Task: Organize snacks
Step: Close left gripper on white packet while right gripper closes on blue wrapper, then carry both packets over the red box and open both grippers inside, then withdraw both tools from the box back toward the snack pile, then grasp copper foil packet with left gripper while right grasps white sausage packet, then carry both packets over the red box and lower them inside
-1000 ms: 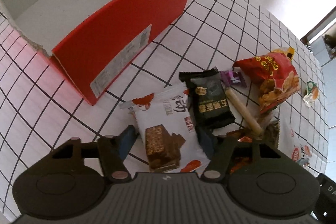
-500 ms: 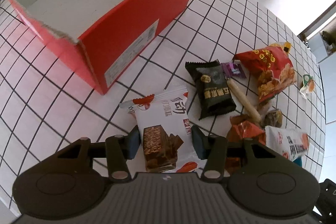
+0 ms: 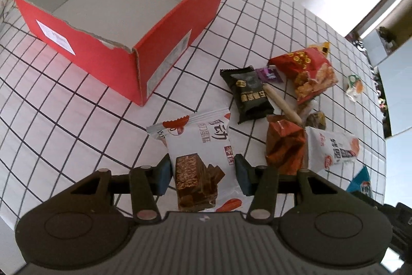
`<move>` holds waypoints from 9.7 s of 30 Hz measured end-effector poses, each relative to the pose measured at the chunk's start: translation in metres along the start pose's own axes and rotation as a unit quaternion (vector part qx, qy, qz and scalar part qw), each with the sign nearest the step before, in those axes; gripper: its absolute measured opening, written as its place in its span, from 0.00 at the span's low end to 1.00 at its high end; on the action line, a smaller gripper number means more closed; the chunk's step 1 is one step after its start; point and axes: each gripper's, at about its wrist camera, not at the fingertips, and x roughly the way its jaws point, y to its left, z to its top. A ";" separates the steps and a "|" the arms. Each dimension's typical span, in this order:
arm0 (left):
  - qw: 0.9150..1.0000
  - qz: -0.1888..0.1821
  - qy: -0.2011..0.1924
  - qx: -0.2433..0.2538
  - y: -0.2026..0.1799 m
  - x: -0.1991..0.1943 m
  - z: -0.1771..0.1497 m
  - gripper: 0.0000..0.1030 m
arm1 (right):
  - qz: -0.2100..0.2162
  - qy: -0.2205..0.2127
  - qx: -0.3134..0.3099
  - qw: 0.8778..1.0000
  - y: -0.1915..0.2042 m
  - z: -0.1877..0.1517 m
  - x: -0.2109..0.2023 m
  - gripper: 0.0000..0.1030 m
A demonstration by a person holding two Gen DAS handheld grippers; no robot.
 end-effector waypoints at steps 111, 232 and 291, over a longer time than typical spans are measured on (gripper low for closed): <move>0.975 -0.027 -0.074 0.208 0.149 -0.063 0.185 0.62 | 0.010 -0.013 -0.311 0.950 0.327 -0.035 0.085 0.84; 0.988 -0.092 0.023 0.120 -0.057 0.005 -0.001 0.40 | 0.045 -0.020 -0.084 0.995 0.008 0.014 -0.001 0.05; 0.977 -0.041 -0.084 0.191 0.142 -0.097 0.188 0.40 | 0.108 -0.089 -0.265 0.954 0.299 -0.027 -0.003 0.05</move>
